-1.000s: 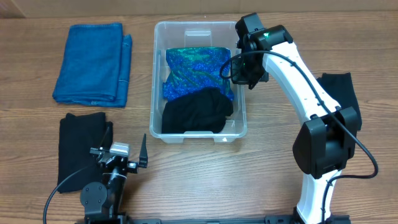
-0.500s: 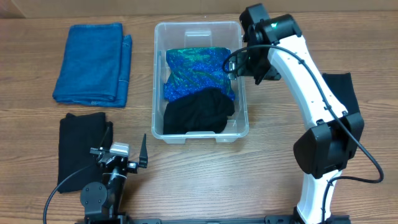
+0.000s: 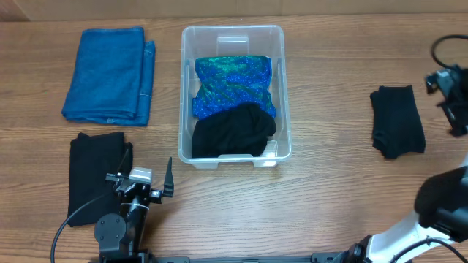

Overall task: Pack container
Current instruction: 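Move the right gripper to the remaining black sock and grasp it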

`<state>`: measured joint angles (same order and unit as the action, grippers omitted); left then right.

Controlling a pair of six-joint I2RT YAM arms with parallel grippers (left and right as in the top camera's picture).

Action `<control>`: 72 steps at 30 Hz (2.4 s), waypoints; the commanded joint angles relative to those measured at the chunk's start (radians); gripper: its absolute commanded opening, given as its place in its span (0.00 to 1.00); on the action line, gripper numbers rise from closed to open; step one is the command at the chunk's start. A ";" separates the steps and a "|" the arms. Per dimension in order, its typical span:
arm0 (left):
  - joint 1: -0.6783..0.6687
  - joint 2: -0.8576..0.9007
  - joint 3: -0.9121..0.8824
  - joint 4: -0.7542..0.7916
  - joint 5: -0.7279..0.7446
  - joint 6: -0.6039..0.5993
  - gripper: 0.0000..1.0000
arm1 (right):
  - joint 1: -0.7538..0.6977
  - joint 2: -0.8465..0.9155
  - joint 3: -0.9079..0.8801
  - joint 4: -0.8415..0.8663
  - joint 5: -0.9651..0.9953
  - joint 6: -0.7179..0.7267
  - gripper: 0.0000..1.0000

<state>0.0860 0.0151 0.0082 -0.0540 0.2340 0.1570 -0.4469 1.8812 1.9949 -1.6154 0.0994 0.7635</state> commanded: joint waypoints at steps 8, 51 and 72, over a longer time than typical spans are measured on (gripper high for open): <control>0.005 -0.010 -0.003 0.001 -0.005 -0.011 1.00 | -0.152 -0.013 -0.367 0.286 -0.241 0.014 1.00; 0.005 -0.010 -0.003 0.001 -0.006 -0.011 1.00 | -0.154 -0.005 -0.777 0.830 -0.258 -0.011 1.00; 0.005 -0.010 -0.003 0.001 -0.005 -0.011 1.00 | -0.102 -0.005 -0.811 0.897 -0.258 -0.007 1.00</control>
<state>0.0860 0.0151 0.0082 -0.0544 0.2340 0.1570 -0.5537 1.8824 1.2144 -0.7403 -0.1539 0.7589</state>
